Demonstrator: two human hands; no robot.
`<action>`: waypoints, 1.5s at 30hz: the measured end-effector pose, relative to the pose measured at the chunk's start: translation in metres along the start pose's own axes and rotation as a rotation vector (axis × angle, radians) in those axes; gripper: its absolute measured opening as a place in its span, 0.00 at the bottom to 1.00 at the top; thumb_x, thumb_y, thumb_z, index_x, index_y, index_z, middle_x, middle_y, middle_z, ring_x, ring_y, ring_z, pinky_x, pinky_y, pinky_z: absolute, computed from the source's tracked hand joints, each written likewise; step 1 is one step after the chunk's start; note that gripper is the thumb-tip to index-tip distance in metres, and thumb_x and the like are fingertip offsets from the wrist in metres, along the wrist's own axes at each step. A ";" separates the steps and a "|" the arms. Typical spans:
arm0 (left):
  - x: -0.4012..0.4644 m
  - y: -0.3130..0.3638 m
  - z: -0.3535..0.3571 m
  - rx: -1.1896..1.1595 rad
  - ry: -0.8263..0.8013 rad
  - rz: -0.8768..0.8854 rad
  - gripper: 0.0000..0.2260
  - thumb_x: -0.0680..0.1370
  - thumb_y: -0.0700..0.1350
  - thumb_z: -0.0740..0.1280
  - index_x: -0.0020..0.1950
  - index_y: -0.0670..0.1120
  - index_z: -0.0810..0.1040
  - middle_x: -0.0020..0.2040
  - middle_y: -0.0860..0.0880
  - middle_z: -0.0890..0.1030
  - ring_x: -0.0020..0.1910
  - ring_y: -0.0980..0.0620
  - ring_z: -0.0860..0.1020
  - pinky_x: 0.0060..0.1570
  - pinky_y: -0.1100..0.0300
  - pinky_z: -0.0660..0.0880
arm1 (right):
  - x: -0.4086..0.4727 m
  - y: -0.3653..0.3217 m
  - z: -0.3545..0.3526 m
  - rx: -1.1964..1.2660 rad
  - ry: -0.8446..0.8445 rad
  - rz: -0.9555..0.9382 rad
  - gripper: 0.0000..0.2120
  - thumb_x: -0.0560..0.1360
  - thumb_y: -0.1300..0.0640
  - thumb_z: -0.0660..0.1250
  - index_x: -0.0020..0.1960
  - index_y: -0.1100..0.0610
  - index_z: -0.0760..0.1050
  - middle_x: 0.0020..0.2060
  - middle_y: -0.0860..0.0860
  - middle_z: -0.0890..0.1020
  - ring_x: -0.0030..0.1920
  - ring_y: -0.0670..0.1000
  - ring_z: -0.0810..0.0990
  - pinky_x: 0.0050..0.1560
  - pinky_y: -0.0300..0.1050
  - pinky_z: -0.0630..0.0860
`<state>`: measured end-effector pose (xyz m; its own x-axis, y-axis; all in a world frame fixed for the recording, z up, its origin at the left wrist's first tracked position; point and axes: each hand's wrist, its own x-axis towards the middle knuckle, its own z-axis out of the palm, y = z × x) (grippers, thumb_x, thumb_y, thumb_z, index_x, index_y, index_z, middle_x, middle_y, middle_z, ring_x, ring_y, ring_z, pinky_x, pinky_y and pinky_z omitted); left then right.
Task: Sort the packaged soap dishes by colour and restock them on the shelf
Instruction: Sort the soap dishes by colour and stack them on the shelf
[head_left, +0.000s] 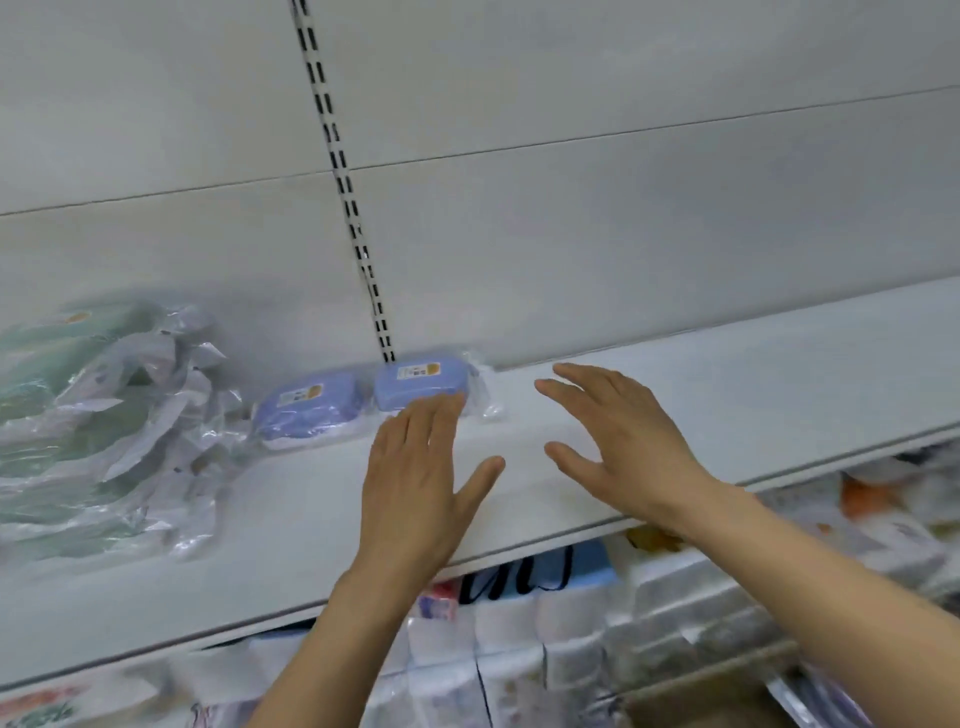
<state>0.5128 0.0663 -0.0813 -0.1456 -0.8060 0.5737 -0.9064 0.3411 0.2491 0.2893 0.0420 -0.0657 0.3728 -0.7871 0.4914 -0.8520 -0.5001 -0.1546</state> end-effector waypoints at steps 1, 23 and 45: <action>-0.007 0.020 0.006 -0.025 -0.010 0.028 0.29 0.78 0.63 0.57 0.73 0.47 0.67 0.68 0.47 0.75 0.66 0.45 0.72 0.65 0.46 0.71 | -0.020 0.008 -0.009 -0.020 0.008 0.011 0.27 0.75 0.42 0.59 0.71 0.51 0.70 0.69 0.52 0.72 0.67 0.54 0.71 0.65 0.52 0.67; -0.162 0.323 0.275 -0.369 -0.988 0.145 0.29 0.78 0.57 0.66 0.76 0.53 0.61 0.73 0.51 0.67 0.70 0.50 0.67 0.62 0.56 0.69 | -0.441 0.252 -0.012 0.012 -0.567 1.057 0.27 0.77 0.54 0.63 0.74 0.48 0.61 0.68 0.50 0.65 0.66 0.55 0.68 0.59 0.51 0.73; -0.193 0.396 0.398 -0.258 -1.165 0.091 0.51 0.69 0.54 0.76 0.80 0.48 0.46 0.72 0.43 0.63 0.69 0.40 0.65 0.64 0.47 0.70 | -0.497 0.274 0.007 -0.281 -0.936 0.656 0.43 0.69 0.51 0.70 0.77 0.44 0.51 0.77 0.53 0.51 0.75 0.56 0.53 0.67 0.53 0.63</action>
<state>0.0239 0.1646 -0.4036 -0.5974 -0.6819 -0.4220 -0.7874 0.3989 0.4700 -0.1267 0.2936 -0.3584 -0.1424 -0.8809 -0.4514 -0.9886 0.1045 0.1081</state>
